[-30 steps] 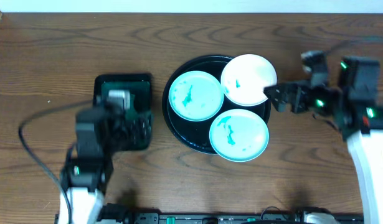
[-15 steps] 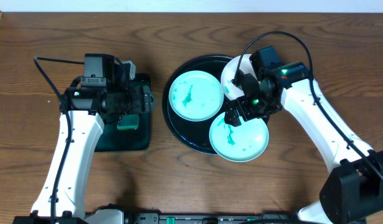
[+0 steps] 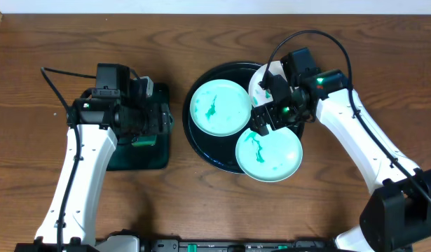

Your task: Clean dirty plates on tray and stack at the side

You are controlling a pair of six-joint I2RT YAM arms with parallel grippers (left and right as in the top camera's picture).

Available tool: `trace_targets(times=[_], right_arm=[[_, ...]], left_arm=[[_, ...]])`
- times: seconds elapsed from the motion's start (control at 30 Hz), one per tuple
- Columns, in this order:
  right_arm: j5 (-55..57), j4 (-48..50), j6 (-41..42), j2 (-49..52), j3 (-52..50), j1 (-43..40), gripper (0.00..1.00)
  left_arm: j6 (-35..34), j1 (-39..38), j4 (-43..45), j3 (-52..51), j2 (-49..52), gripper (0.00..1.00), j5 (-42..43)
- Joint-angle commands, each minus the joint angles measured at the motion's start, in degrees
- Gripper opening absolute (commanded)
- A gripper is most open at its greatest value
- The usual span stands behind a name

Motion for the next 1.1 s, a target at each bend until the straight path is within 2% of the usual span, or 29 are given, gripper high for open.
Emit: trace_targets(times=[0.0,0.07,0.17,0.27,0.37,0.57,0.7,0.83,0.87,0.97,1.07], right_arm=[[-3.28,1.88,0.22,-0.20,0.44,0.94,0.99],[-5.20,3.52,0.04,0.90,0.35,1.97,0.99],[-4.57,5.64,4.98,4.79,0.31,3.58,0.98],[-3.85,11.10,11.19,11.13,0.31,4.94,0.88],[-3.28,15.76,18.84,15.23,0.31,4.70,0.85],[-1.07,19.96,24.02,15.82,0.31,3.89,0.80],[3.28,21.59,25.79,16.11,0.31,3.93,0.73],[3.72,22.47,26.99,17.11,0.31,3.96,0.67],[3.76,22.80,27.47,17.81,0.31,4.11,0.62],[3.74,23.82,27.45,19.67,0.31,4.59,0.59],[3.74,24.57,27.45,20.52,0.31,4.70,0.51]], left_arm=[[-0.33,0.35,-0.31,1.31,-0.17,0.83,0.52],[-0.33,0.35,-0.31,1.31,-0.17,0.83,0.50],[-0.33,0.35,-0.33,1.31,-0.17,0.83,0.52],[-0.33,0.35,-0.37,1.31,-0.17,0.83,0.52],[-0.33,0.35,-1.01,1.31,-0.17,0.83,0.52],[-0.33,0.33,-1.66,1.27,-0.17,0.83,0.52],[-0.33,0.35,-1.66,1.25,-0.17,0.83,0.52],[-0.33,0.35,-1.66,1.27,-0.17,0.83,0.52],[-0.33,0.33,-1.66,1.27,-0.17,0.83,0.50],[-0.33,0.33,-1.66,1.27,-0.17,0.83,0.52],[-0.33,0.35,-1.66,1.27,-0.17,0.83,0.50]])
